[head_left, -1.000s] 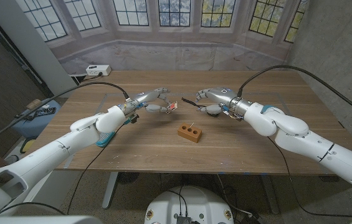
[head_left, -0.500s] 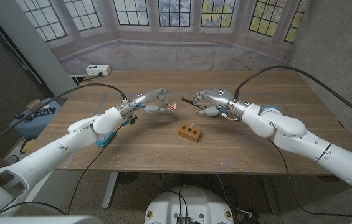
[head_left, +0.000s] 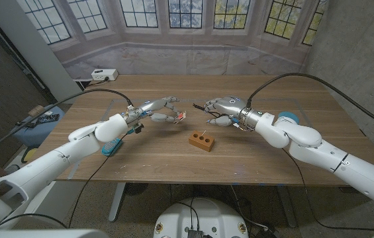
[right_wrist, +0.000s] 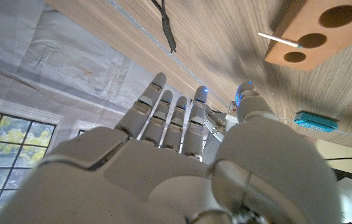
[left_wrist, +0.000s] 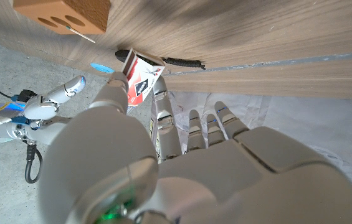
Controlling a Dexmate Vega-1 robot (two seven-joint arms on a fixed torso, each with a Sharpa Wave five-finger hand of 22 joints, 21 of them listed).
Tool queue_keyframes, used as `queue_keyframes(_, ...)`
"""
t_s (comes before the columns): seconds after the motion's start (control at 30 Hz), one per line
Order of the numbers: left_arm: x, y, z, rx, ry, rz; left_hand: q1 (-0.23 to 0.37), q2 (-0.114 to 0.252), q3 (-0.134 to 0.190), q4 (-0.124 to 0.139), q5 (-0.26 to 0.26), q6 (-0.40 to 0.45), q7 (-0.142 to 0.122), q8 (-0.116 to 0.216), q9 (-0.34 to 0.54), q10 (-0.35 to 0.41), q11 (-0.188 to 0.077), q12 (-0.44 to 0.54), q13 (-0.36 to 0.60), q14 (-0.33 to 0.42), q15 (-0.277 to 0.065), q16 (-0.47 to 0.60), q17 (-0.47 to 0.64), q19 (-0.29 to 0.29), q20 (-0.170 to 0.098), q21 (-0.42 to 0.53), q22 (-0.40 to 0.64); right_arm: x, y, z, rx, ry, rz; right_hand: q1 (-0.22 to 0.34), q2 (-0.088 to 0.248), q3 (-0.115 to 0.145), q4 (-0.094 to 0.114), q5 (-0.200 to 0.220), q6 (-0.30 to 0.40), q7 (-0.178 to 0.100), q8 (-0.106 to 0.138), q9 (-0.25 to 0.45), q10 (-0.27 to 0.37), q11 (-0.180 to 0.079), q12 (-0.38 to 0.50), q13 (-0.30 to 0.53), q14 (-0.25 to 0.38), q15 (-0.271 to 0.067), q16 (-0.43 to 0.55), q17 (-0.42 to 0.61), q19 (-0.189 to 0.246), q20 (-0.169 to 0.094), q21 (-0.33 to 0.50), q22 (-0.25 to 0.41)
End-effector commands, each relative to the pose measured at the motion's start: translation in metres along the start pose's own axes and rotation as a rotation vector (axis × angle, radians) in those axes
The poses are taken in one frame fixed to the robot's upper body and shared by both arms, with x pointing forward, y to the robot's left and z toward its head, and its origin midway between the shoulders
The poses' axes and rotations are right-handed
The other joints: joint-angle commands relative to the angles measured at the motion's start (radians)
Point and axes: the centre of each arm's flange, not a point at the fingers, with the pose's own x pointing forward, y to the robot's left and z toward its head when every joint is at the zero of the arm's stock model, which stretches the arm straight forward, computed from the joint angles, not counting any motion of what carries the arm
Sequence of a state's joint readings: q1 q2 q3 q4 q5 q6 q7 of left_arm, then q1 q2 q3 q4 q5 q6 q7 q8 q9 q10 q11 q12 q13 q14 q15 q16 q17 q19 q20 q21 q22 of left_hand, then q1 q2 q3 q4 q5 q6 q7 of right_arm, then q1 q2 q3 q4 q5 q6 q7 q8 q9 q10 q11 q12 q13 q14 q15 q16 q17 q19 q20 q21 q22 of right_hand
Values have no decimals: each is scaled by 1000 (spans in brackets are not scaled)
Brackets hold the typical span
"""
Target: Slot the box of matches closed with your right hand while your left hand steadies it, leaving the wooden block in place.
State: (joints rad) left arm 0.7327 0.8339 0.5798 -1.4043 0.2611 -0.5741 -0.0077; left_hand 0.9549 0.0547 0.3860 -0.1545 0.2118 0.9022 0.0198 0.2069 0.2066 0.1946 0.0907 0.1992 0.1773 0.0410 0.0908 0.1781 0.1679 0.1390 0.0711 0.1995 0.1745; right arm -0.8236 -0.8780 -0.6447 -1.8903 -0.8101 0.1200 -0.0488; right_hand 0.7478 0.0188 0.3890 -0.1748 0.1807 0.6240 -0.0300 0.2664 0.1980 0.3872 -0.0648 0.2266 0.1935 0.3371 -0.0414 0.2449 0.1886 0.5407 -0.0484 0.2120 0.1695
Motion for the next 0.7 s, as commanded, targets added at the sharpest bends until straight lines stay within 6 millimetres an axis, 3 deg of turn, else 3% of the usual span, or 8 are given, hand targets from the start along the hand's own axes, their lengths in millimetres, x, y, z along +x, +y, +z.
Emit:
queue_keyframes(0.03,-3,4,-3,-3,-8,-19,5,13,2,-3,-5,8,0,5,5,2,-6,-2,1,-6,-4,-3,1,1,-6,-1,3,4,9,4,-34,-26,-47,17,-4,-1,1,-1,20,-4,8,2,17,1,5,2,16,-81,9,6,14,-22,5,2)
queue_keyframes(0.7,3,8,-12,-2,-42,-41,1,17,0,0,-8,10,-3,5,6,3,-15,-2,1,-8,-8,-2,1,-2,-10,-2,3,12,16,8,-148,-100,-93,67,-9,-8,1,1,104,-23,25,3,81,-11,11,3,72,-107,25,9,60,-40,9,2)
